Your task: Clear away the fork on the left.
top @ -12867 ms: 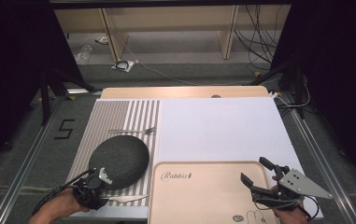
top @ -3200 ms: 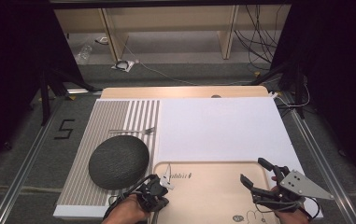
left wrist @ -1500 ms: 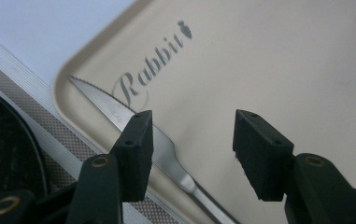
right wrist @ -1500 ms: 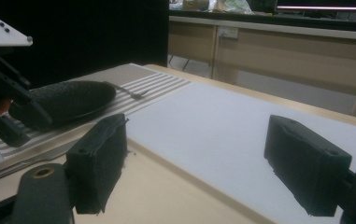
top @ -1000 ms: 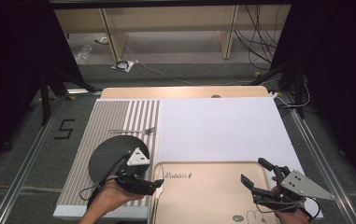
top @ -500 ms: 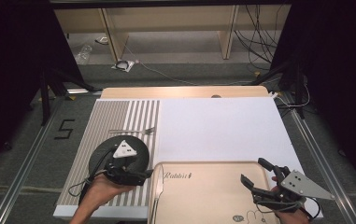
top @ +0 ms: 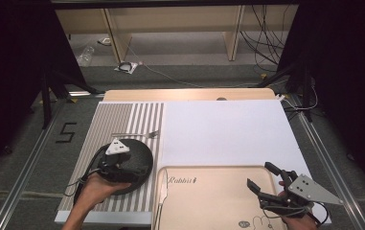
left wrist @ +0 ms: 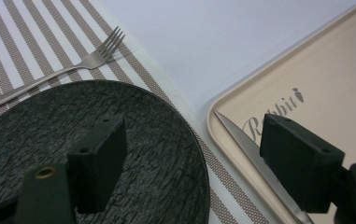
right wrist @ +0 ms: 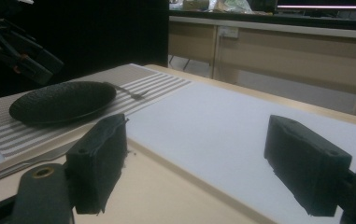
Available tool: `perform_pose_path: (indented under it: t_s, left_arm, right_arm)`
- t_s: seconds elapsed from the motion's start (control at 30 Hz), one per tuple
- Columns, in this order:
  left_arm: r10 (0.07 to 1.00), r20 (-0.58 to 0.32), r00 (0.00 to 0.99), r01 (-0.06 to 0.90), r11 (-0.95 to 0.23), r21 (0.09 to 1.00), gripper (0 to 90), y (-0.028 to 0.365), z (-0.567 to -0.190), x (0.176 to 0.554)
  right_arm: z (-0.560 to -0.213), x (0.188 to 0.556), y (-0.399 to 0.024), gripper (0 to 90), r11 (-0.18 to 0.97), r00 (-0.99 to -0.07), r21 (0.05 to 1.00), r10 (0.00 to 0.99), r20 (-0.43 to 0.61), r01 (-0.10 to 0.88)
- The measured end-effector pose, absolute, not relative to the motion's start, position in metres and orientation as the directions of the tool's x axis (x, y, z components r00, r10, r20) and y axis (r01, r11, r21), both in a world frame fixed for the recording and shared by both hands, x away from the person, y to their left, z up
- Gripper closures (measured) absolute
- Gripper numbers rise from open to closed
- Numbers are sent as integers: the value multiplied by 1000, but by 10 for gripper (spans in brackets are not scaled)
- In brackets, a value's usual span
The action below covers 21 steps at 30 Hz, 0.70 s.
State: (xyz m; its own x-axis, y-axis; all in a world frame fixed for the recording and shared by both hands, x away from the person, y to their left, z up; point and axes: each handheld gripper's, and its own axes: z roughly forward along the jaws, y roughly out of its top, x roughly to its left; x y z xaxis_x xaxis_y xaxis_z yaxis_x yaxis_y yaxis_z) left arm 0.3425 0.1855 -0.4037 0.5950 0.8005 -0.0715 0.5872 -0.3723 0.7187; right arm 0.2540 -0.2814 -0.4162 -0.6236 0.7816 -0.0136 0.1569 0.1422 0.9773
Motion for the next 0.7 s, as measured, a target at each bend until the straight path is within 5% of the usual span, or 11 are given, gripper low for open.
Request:
perform_pose_path:
  t_s: [0.7]
  left_arm:
    - [830,-85,551,627,-344,699,225,205,-406,381]
  right_arm:
    - [-416,254,-282,223,143,-617,977,787,-14,160]
